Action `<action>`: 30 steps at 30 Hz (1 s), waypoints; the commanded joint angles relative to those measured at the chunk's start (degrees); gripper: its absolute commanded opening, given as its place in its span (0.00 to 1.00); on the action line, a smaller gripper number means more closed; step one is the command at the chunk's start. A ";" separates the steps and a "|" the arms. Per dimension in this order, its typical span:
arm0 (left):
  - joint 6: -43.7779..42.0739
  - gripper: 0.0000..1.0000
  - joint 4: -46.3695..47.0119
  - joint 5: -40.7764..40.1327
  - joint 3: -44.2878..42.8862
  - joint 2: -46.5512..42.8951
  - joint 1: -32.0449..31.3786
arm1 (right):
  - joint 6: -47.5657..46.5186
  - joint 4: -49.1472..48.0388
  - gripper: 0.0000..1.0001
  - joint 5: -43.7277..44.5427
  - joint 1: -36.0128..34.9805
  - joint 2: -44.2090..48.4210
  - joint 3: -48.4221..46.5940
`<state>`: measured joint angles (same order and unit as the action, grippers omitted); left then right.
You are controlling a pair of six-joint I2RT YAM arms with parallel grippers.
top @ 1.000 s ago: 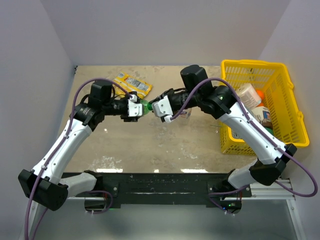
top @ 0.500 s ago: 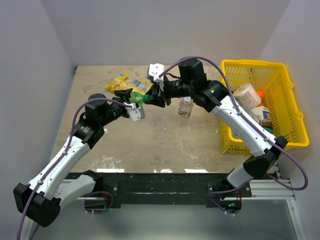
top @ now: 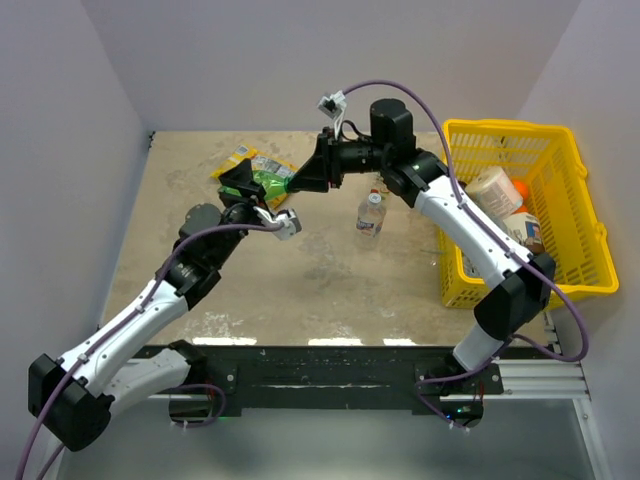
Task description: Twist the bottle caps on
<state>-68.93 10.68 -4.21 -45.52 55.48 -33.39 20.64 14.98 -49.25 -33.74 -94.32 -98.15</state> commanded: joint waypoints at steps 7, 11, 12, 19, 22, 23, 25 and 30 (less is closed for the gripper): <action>-24.33 0.00 22.02 -3.26 8.69 -0.47 -5.72 | 12.66 -10.06 0.00 -2.51 2.53 -3.41 1.12; -20.21 0.00 19.21 -8.08 7.20 -0.03 -5.81 | 12.93 -10.94 0.00 -1.73 2.80 -3.32 0.86; -18.54 0.00 17.38 -9.23 6.67 0.32 -5.81 | 12.76 -11.11 0.05 -1.72 3.06 -3.24 0.68; 0.44 0.00 -7.04 -8.02 -0.97 -0.28 -3.71 | 4.24 -11.72 0.76 -5.93 12.97 -2.62 -9.94; 8.42 0.00 -18.03 1.45 -4.21 -1.25 -2.05 | -13.98 -4.76 0.81 -8.41 13.78 0.79 -10.49; 10.02 0.00 -21.71 5.57 -5.62 -0.99 -1.25 | -22.14 -0.96 0.81 -8.31 13.61 2.29 -9.61; 14.93 0.00 -28.85 16.91 -9.65 -0.03 0.94 | -41.50 6.68 0.79 -6.66 12.82 8.08 -4.37; 19.09 0.00 -41.78 36.80 -19.32 5.06 4.29 | -83.81 29.64 0.75 0.90 7.29 18.18 5.39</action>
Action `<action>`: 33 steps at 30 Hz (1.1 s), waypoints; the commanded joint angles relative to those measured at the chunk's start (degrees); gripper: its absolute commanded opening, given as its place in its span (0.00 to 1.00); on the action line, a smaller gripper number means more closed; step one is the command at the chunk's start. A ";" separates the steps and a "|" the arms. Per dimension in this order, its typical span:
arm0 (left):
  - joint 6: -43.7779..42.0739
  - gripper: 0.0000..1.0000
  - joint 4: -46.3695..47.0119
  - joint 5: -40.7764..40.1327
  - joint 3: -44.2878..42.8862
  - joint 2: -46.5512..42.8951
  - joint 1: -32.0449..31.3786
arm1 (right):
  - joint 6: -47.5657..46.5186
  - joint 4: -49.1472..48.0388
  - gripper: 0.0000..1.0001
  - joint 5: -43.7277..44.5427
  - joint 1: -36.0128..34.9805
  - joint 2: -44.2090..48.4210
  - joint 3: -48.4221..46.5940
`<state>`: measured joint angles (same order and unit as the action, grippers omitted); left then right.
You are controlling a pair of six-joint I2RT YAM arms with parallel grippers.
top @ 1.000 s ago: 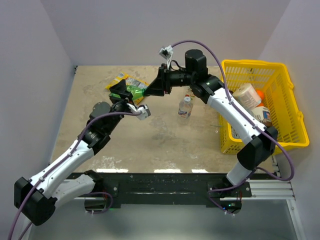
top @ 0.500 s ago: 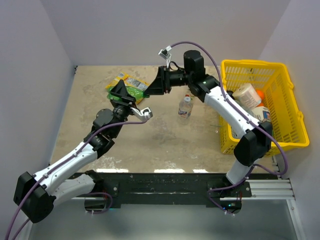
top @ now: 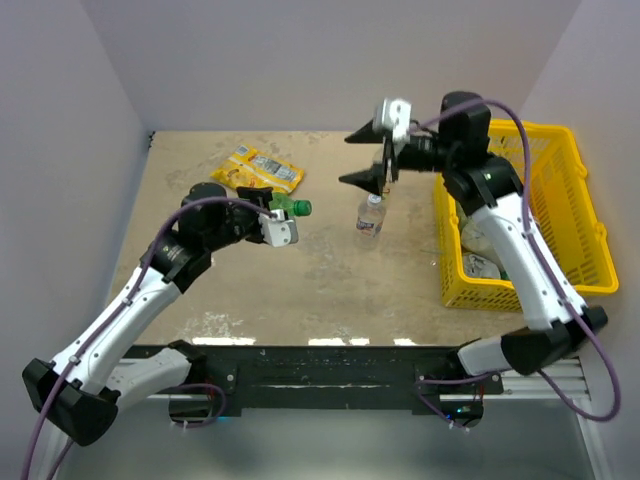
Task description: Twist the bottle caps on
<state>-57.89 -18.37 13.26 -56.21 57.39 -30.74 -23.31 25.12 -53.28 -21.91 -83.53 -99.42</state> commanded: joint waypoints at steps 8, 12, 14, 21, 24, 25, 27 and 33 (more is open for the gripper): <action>5.77 0.00 -18.62 25.77 -14.10 8.35 1.74 | -44.28 14.43 0.74 12.49 -14.47 13.39 13.90; 4.10 0.00 -19.77 25.68 -15.77 8.71 1.74 | -44.19 14.78 0.72 13.20 -16.32 11.55 11.18; 4.01 0.00 -19.86 25.33 -15.95 8.53 1.74 | -44.54 14.78 0.70 13.37 -17.63 10.76 10.56; 4.01 0.00 -19.60 24.89 -15.43 8.27 1.74 | -47.00 16.09 0.60 14.34 -21.50 8.64 8.19; 3.92 0.00 -19.60 24.19 -15.08 8.18 1.74 | -47.79 15.92 0.56 14.34 -22.03 8.47 8.10; 4.01 0.00 -19.60 24.01 -14.90 8.01 1.74 | -48.14 16.09 0.55 14.25 -22.21 8.55 8.10; 3.92 0.00 -19.51 23.83 -14.72 7.92 1.74 | -49.55 16.88 0.53 14.43 -22.47 8.56 8.01; 4.01 0.00 -18.28 23.75 -14.46 7.92 1.74 | -50.43 18.90 0.38 14.69 -22.91 7.77 7.40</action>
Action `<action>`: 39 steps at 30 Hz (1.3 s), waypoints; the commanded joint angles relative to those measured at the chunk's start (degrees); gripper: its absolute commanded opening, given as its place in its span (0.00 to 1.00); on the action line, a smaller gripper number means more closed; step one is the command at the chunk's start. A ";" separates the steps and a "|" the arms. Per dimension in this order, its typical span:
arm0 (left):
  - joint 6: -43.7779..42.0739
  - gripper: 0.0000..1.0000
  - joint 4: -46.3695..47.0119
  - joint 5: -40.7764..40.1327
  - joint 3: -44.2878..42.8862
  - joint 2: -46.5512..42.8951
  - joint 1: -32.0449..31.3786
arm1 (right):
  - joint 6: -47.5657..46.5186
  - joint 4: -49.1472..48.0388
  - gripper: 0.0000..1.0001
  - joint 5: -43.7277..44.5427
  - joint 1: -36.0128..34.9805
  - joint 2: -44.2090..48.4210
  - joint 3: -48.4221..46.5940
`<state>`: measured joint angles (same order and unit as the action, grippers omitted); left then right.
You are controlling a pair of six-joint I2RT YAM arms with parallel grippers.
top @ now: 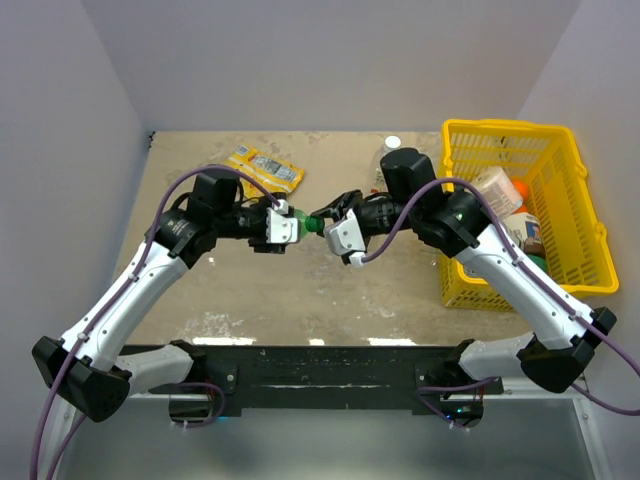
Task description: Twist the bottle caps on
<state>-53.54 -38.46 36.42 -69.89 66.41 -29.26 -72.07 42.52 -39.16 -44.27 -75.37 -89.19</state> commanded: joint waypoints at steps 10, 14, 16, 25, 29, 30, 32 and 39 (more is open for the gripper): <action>1.33 0.00 13.12 -8.46 2.99 -3.91 -0.01 | 30.46 -12.45 0.00 4.60 -0.64 -4.69 -3.54; 1.07 0.00 33.63 -16.19 12.89 -10.15 -0.27 | 52.41 -18.43 0.00 5.85 -0.03 -7.59 -4.94; -1.29 0.00 42.28 -19.71 17.13 -14.10 -2.11 | 57.81 -21.68 0.00 5.50 0.59 -8.82 -5.21; -32.91 0.00 65.33 -40.54 31.37 -14.91 -16.62 | 90.06 -33.10 0.00 -4.33 6.56 -14.97 -5.04; -47.85 0.00 78.87 -45.82 39.29 -12.45 -17.50 | 97.45 -37.06 0.00 -10.05 9.11 -17.34 -4.33; -48.58 0.00 79.23 -46.18 39.65 -12.27 -17.59 | 98.60 -38.20 0.00 -11.19 9.90 -17.96 -4.59; -49.03 0.00 77.75 -47.23 39.92 -12.53 -17.50 | 100.28 -39.44 0.00 -12.78 10.26 -18.67 -4.85; -36.23 0.00 59.68 -55.31 34.22 -12.54 -16.37 | 98.80 -41.12 0.49 -13.05 13.84 -18.50 -9.24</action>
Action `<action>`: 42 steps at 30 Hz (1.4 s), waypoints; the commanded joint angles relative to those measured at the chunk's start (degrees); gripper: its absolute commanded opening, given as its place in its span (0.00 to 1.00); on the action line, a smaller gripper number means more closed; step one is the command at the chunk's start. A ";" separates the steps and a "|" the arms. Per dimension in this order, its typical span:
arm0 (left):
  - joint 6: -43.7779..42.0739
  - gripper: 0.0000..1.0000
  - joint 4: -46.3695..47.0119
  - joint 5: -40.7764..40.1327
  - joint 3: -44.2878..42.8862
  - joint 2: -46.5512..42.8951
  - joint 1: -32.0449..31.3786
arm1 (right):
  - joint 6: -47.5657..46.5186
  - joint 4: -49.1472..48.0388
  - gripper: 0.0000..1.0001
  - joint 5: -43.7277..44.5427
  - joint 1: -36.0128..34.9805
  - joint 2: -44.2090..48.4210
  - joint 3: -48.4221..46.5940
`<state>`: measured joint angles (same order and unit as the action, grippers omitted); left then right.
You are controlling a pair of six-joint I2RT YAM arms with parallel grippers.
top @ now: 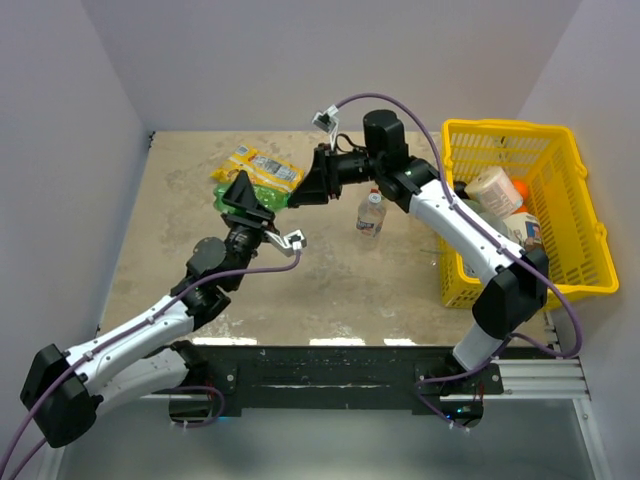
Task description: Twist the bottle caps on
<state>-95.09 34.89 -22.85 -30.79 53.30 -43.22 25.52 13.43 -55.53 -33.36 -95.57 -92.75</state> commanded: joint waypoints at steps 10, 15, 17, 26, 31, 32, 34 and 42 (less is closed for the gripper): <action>43.48 0.00 -59.03 34.51 -23.87 4.70 12.45 | -56.95 14.93 0.71 3.12 9.91 13.44 -7.29; 47.80 0.00 -64.68 54.12 -30.38 7.60 14.31 | -77.79 23.91 0.69 11.75 0.26 21.47 2.65; 48.07 0.00 -66.44 57.72 -31.96 8.92 14.31 | -83.68 25.23 0.68 14.56 -2.13 22.70 3.71; 46.14 0.00 -70.58 60.21 -35.40 10.69 14.31 | -96.88 32.62 0.65 20.63 -10.75 21.48 1.96; 46.48 0.00 -70.67 60.38 -36.01 10.60 14.31 | -98.11 32.62 0.60 20.81 -11.98 20.77 1.70; 46.66 0.00 -70.58 60.47 -36.01 10.60 14.31 | -98.46 32.62 0.58 20.90 -12.42 20.69 1.78; 46.66 0.00 -70.67 60.73 -36.19 10.60 14.31 | -98.73 32.19 0.56 20.99 -12.78 20.69 2.05; 46.49 0.00 -70.58 61.08 -37.24 11.21 14.31 | -98.73 28.50 0.50 21.51 -14.18 21.13 3.54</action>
<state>-49.87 -35.92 35.92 -65.28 64.29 -29.26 -72.10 45.01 -34.96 -46.81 -75.42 -89.60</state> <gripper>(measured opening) 0.641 0.504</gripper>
